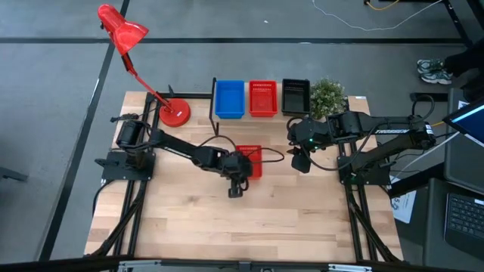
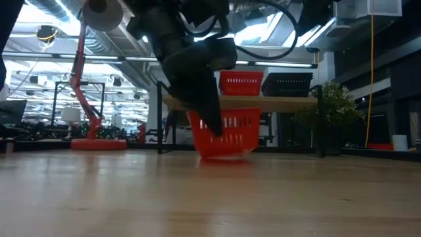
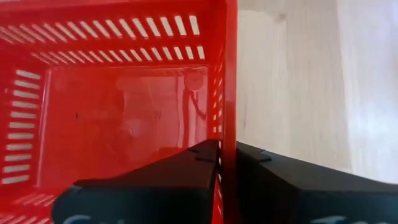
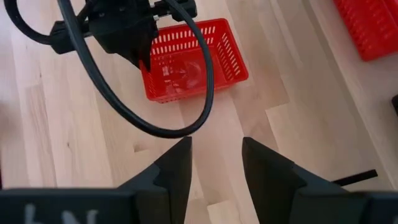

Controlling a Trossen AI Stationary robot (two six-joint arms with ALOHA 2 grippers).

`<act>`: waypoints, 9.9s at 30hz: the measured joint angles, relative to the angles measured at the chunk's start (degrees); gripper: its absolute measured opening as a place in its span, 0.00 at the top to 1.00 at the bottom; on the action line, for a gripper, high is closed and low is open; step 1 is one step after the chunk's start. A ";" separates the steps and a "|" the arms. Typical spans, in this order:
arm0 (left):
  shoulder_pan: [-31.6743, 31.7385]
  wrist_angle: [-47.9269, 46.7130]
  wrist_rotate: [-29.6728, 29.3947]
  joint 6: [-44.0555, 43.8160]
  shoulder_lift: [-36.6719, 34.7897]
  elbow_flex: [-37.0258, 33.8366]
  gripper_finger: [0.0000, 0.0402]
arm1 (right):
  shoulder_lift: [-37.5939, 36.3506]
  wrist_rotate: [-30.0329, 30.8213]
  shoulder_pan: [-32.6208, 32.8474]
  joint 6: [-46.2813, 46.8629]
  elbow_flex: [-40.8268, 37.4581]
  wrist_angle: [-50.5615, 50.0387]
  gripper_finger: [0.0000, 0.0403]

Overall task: Stack baskets on shelf by color
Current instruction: Stack the red bin on top of the red bin on the shelf, then return to Home Position

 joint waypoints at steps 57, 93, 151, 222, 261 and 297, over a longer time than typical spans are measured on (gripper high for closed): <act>-24.87 -52.06 -20.41 -30.76 -63.37 -17.66 0.77 | 35.51 5.51 8.33 -12.42 -6.99 50.21 0.65; -25.08 -47.88 -23.17 -28.06 -63.41 -20.89 0.77 | 38.84 10.08 18.25 -3.28 12.73 18.80 1.00; -25.08 -47.92 -29.64 -26.19 -63.41 -20.89 0.77 | 15.59 24.93 -23.19 -18.50 30.24 -24.88 1.00; -25.08 -47.90 -30.82 -26.36 -63.41 -20.89 0.77 | 21.49 -6.10 -25.59 -44.26 13.44 13.05 0.84; -30.74 -39.25 -32.27 -30.96 -67.65 -32.27 0.77 | 19.25 -10.66 -6.41 -11.25 21.09 -20.24 0.67; -12.82 9.61 -18.52 7.76 -97.93 -62.78 0.77 | 11.45 -9.16 14.63 -7.23 -13.76 34.00 0.67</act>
